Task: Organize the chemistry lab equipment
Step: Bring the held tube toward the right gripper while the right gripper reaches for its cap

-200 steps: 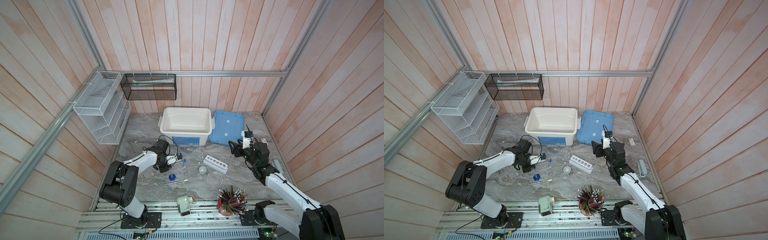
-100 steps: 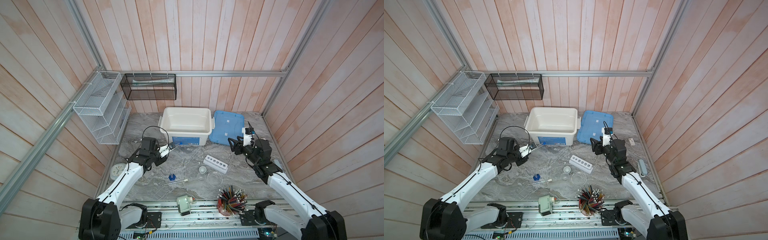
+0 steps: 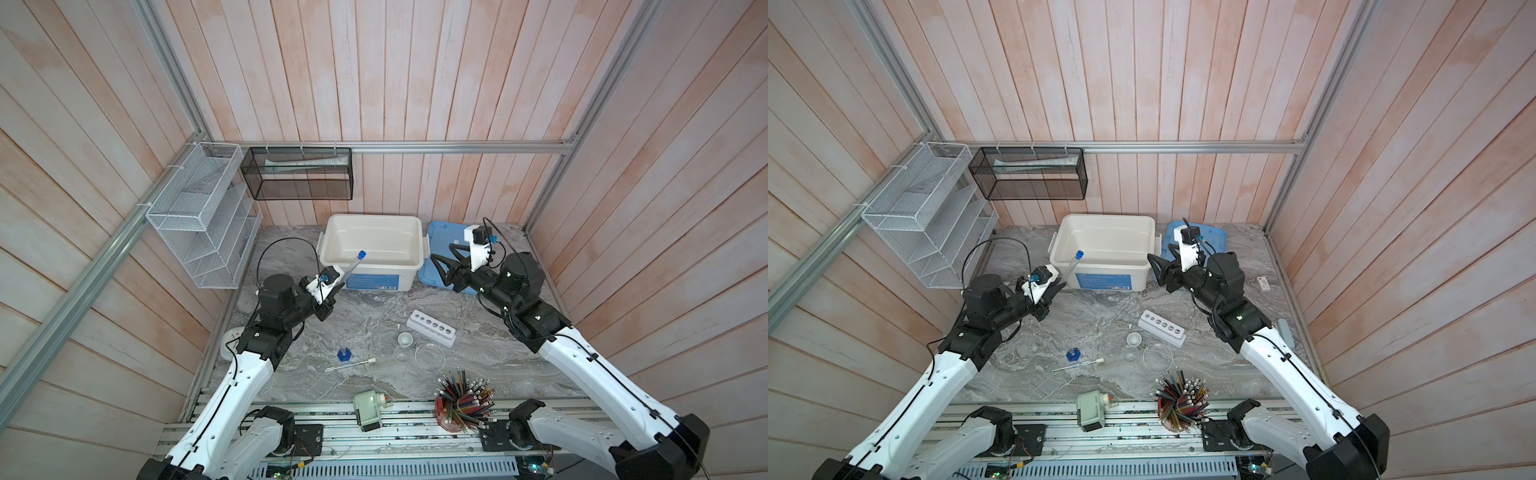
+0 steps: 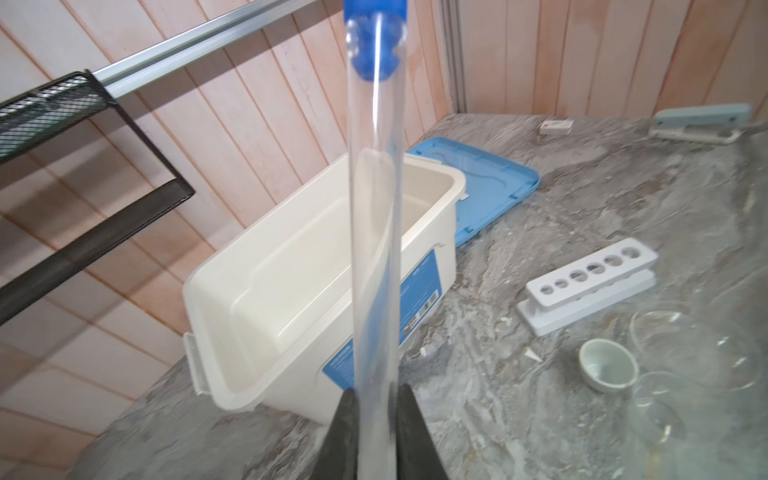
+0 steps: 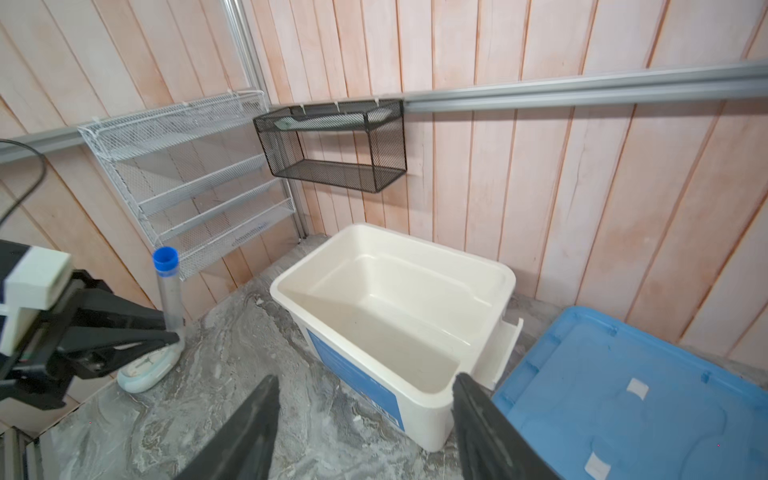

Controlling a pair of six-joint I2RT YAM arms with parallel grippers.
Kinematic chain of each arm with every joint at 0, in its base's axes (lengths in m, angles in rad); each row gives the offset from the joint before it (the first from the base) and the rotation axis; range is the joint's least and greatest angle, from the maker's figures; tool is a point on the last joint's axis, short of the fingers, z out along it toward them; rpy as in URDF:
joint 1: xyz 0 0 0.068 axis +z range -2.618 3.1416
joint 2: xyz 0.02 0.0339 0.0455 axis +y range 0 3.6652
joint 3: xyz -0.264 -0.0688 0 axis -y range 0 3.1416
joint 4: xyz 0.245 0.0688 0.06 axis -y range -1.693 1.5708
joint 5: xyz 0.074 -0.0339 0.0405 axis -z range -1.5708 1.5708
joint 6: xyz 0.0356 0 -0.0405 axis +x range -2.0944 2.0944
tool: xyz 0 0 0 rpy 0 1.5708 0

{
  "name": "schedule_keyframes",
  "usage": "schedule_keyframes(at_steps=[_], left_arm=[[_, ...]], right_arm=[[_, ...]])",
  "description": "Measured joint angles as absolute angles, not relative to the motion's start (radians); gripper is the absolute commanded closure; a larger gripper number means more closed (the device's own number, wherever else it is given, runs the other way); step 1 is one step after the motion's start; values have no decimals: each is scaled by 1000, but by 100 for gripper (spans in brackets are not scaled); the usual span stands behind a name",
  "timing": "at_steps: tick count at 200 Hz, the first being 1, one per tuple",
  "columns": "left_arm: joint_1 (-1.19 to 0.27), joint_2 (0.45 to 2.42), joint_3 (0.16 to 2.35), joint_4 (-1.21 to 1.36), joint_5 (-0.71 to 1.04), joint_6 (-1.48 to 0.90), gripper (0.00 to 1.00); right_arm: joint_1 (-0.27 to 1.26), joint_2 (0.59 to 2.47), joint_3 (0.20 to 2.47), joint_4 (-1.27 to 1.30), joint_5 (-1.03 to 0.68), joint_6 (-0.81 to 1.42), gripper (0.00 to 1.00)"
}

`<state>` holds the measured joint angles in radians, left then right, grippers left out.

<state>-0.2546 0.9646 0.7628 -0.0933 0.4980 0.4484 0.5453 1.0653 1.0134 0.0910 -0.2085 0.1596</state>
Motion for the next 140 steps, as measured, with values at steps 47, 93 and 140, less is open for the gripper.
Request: schedule_keyframes(at_steps=[47, 93, 140], left_arm=[[-295, 1065, 767, -10, 680, 324, 92], [-296, 1085, 782, 23, 789, 267, 92], [-302, 1085, 782, 22, 832, 250, 92]], right_arm=[[653, 1142, 1068, 107, -307, 158, 33], [758, 1242, 1124, 72, -349, 110, 33], [770, 1285, 1143, 80, -369, 100, 38]])
